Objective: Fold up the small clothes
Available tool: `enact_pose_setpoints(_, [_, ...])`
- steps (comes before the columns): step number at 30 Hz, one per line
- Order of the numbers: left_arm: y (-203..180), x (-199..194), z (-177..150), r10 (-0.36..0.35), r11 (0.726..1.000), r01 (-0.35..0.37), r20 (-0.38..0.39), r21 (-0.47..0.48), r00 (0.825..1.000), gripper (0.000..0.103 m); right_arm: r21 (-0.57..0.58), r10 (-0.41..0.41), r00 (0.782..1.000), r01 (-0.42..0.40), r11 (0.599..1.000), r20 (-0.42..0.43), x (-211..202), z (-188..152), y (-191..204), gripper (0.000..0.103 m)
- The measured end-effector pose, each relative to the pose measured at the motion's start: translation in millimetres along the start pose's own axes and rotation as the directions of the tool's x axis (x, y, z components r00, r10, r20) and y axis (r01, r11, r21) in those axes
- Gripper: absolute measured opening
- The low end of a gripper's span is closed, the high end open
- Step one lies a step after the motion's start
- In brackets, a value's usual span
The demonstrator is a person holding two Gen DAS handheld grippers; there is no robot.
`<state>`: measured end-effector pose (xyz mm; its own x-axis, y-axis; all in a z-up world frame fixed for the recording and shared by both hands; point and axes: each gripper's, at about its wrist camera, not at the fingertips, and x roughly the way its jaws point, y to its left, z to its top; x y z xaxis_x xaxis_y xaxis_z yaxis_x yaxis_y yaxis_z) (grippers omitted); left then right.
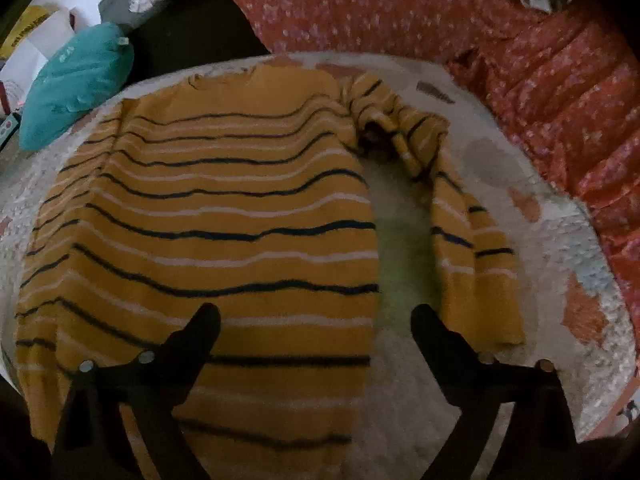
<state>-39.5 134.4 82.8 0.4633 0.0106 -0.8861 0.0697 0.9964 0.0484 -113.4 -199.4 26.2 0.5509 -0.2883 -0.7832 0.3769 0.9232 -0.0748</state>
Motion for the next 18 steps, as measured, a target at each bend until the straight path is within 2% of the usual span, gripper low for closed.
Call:
enact_pose_setpoints(4, [31.6,18.0,-17.0,0.027,0.998,-0.028,-0.019,-0.064,0.999,0.083,-0.082,0.017,1.0,-0.015,0.997,0.025,-32.5,-5.7,14.7,0.088])
enact_pose_setpoints(6, [47.0,21.9,-19.5,-0.002,0.993,-0.001,-0.022,-0.119,1.0,0.083,-0.115,0.045,0.999,-0.042,0.992,0.025,-49.9,-8.2,22.7,0.088])
enact_pose_setpoints(9, [63.6,15.3,-16.5,-0.011,0.989,0.017,0.042,-0.145,0.999,0.083,-0.147,0.101,0.995,-0.098,0.984,0.015,-68.4,-5.2,40.5,0.088])
enact_pose_setpoints(12, [71.0,14.2,-21.3,-0.046,0.985,0.057,0.07,-0.161,0.996,0.083,-0.145,0.177,0.984,-0.177,0.973,-0.017,-76.7,1.4,62.3,0.087])
enact_pose_setpoints(14, [72.6,11.2,-23.3,-0.066,0.983,0.08,0.093,-0.165,0.994,0.083,-0.138,0.245,0.968,-0.249,0.959,-0.046,-77.2,5.8,76.8,0.082])
enact_pose_setpoints(16, [74.6,9.1,-25.4,-0.069,0.983,0.086,0.107,-0.163,0.992,0.083,-0.125,0.314,0.946,-0.323,0.938,-0.084,-73.9,9.2,90.2,0.072])
enact_pose_setpoints(18, [76.1,11.3,-26.5,-0.069,0.982,0.085,0.1,-0.167,0.993,0.083,-0.102,0.379,0.915,-0.394,0.914,-0.134,-66.0,13.0,103.6,0.057])
